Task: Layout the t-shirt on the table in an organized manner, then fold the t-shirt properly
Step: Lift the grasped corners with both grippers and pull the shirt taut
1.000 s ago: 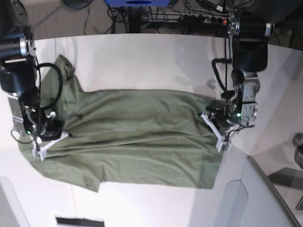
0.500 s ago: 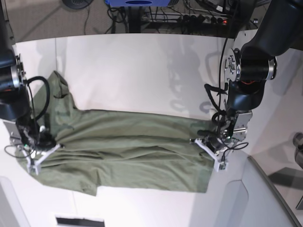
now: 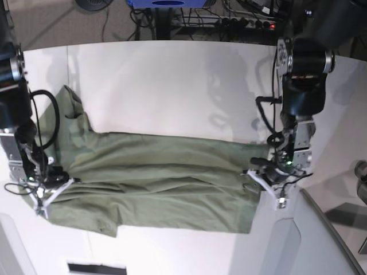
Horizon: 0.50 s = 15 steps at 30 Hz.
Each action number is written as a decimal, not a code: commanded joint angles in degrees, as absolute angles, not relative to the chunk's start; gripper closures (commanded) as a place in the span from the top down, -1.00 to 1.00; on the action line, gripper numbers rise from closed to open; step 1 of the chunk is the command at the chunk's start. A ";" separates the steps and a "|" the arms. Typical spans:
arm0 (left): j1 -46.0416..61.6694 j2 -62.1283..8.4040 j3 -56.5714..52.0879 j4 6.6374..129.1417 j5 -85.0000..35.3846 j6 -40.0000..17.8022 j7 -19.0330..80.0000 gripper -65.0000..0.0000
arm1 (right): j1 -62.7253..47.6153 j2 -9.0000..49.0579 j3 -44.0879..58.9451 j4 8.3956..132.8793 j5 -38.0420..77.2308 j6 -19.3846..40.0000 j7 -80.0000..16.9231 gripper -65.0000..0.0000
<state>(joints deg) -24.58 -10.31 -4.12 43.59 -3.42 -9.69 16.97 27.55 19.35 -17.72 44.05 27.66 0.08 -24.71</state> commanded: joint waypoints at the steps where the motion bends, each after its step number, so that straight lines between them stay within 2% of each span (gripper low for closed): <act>1: -24.57 -10.24 -4.09 47.87 -4.09 -10.15 16.92 -1.00 | 27.74 20.00 -17.45 48.22 28.00 -0.57 -25.10 -1.00; 4: -19.65 -10.24 -4.09 55.87 -4.09 -10.15 19.65 -1.00 | 24.31 20.35 -17.36 55.96 28.00 -3.38 -29.32 -1.00; 7: -15.25 -10.24 -3.65 60.35 -3.74 -10.24 20.18 -1.00 | 20.26 19.82 -12.26 61.14 28.09 -4.18 -33.27 -1.00; 11: -12.09 -10.24 -3.47 60.88 -4.00 -10.24 19.82 -1.00 | 15.78 18.15 -5.58 63.69 28.00 -4.00 -36.09 -1.00; 15: -11.12 -10.15 -3.38 60.62 -3.65 -10.24 19.74 -1.00 | 12.70 18.15 -4.00 63.78 28.00 -4.00 -36.35 -1.00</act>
